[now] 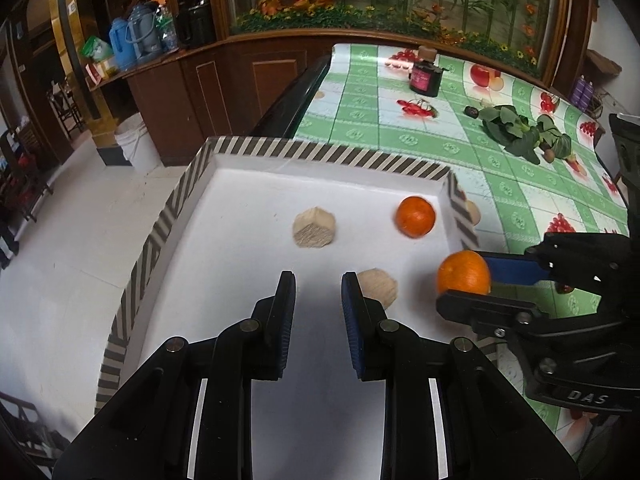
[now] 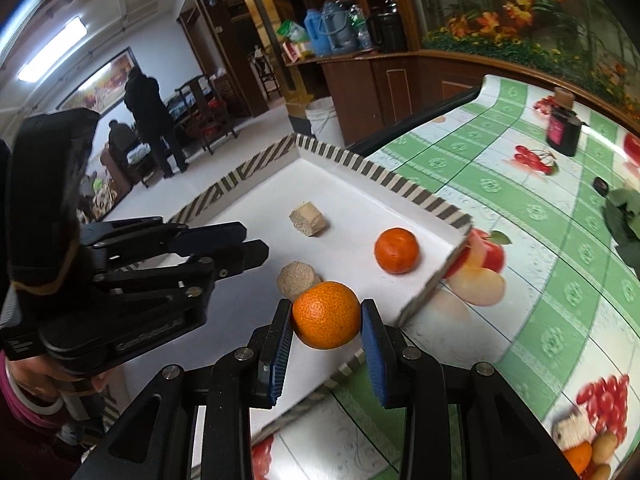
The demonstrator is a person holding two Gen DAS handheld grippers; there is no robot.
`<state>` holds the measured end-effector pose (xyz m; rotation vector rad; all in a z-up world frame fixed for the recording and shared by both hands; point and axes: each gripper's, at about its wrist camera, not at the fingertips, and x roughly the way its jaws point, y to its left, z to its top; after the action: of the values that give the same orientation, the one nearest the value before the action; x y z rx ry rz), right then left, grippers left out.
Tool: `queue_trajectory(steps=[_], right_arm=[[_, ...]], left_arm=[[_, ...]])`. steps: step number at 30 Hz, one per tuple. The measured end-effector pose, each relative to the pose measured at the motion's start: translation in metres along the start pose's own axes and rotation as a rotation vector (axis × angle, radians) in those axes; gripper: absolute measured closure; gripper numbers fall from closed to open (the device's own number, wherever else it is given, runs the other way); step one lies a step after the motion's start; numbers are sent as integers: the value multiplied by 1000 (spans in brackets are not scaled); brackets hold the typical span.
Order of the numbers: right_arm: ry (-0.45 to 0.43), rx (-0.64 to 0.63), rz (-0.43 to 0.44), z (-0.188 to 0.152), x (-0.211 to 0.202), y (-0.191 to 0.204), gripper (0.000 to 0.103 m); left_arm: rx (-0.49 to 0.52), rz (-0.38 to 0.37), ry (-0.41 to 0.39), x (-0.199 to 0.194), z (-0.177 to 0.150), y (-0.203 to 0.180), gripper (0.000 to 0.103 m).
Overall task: Organize fruits
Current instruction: 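Carry the mandarin and cube into the white tray and release both, then move both open tools back over the fruit cluster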
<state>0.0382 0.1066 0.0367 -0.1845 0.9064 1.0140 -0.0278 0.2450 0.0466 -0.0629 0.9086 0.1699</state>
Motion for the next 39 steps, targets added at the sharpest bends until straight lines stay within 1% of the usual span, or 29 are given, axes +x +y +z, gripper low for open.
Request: queue_trajectory(steps=[5,9,13,17,19,21,22,23,25,28,30,32,36,39], right_arm=[[36,-39,-24,3,17,6,70],[54,-67,-9,-1,17,14,70],[62,-74,18,-5,18,24,70],[73,-90,1,-5,25,28,70],[81,-86,11,-4,25,28,69],[90,-67,20,-3,25,23,63],[81,-61,29,-4,22,21,61],[71,-60,34,-4,20,21,58],[58,-63,32,-6,13,21,57],[39,-57,28,-8,0,18,57],[15,-36,36,-11,-13,13,57],[0,-19,25,-17,-28,6,57],[-11,28,-4,-32,-48,-7,57],[-21,70,-23,-42,-59,-19,57]], left_arm=[[-22,-5,14,5,-2,6,80],[-21,-30,14,4,-1,8,80],[-18,-61,54,11,-1,9,80],[-32,-43,85,17,-2,13,80],[-50,-42,90,18,-2,17,80],[-47,-43,89,16,-2,17,79],[-45,-44,90,15,-2,17,74],[-46,-46,94,14,-2,18,67],[-57,-51,93,13,-2,21,63],[-70,-61,95,8,-2,25,63],[-69,-70,93,5,-3,25,63],[-63,-83,92,1,-4,23,63],[-43,-105,78,-8,-5,10,63],[-22,-103,51,-16,-5,-5,63]])
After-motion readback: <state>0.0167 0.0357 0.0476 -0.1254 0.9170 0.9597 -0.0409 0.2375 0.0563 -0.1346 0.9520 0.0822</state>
